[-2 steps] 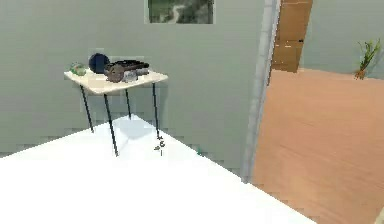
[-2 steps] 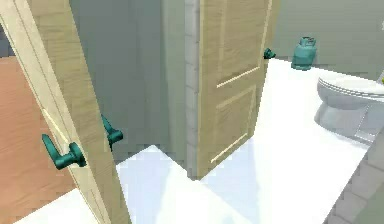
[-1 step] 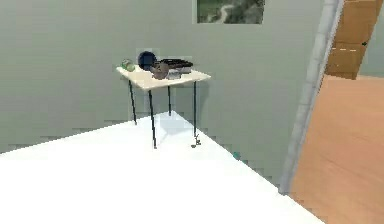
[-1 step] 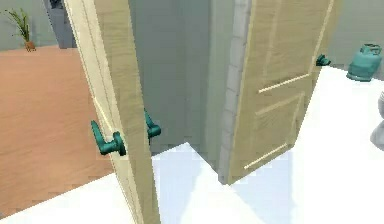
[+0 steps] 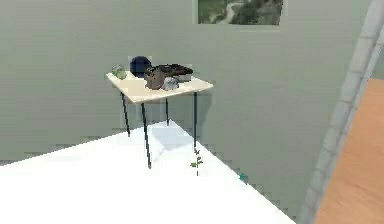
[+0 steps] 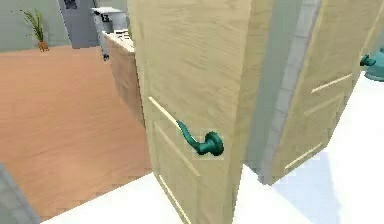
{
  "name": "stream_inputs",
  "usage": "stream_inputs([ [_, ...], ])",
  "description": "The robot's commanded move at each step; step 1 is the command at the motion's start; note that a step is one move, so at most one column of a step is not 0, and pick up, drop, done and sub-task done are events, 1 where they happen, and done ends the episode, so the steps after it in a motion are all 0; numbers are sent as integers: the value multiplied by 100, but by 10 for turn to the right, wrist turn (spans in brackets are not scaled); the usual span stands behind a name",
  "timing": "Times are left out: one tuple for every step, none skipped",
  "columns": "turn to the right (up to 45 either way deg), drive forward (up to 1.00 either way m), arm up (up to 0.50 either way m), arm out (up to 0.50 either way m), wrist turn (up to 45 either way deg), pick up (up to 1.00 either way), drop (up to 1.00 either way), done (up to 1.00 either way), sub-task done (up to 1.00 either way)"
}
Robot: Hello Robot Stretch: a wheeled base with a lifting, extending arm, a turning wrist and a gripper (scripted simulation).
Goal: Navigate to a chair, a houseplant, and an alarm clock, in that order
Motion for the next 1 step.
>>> stream_inputs([
  [450,0,0,0,0,0,0,0,0],
])
